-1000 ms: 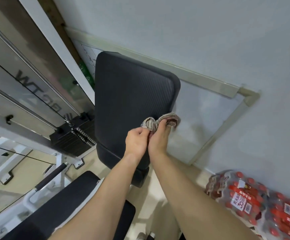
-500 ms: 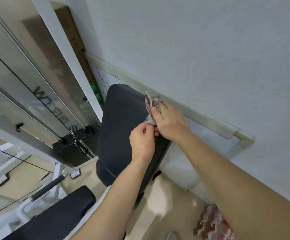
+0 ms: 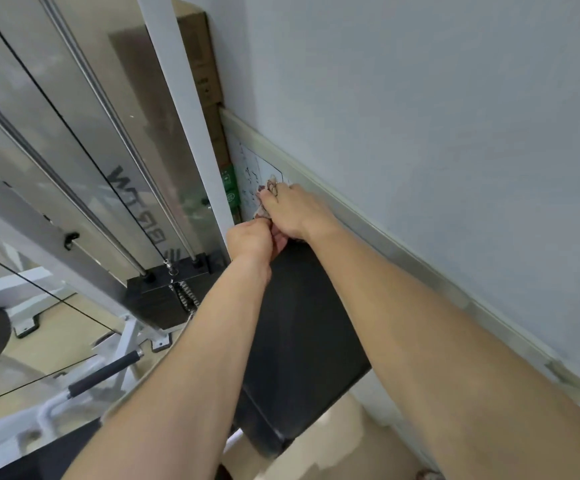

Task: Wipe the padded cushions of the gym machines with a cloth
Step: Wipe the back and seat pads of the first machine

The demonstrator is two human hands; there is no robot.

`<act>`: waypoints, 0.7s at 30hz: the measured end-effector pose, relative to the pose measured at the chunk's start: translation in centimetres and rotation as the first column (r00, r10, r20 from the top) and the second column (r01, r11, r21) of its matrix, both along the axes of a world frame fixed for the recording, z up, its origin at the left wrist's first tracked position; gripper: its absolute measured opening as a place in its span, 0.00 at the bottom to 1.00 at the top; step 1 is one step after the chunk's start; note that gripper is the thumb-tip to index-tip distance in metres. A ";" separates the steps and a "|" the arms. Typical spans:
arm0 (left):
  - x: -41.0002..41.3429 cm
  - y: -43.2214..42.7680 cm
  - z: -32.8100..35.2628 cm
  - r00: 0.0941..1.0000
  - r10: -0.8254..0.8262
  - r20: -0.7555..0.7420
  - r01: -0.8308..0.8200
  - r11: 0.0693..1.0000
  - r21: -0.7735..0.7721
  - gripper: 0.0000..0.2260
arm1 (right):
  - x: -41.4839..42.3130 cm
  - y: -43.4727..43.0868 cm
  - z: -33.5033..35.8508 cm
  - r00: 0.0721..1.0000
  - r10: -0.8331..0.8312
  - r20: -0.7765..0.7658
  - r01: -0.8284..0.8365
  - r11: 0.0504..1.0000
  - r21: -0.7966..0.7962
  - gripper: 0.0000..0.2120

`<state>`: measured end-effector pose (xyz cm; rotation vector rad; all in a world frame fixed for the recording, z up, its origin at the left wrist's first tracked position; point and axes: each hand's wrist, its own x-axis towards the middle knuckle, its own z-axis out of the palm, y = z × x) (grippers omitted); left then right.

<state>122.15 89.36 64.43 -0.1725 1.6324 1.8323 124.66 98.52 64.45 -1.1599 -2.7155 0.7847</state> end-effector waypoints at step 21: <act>2.2 -4.2 -1.3 0.718 -0.471 -0.512 0.519 0.853 -0.057 0.19 | 3.5 -2.2 1.8 0.980 -0.156 -0.122 0.105 0.931 -0.350 0.38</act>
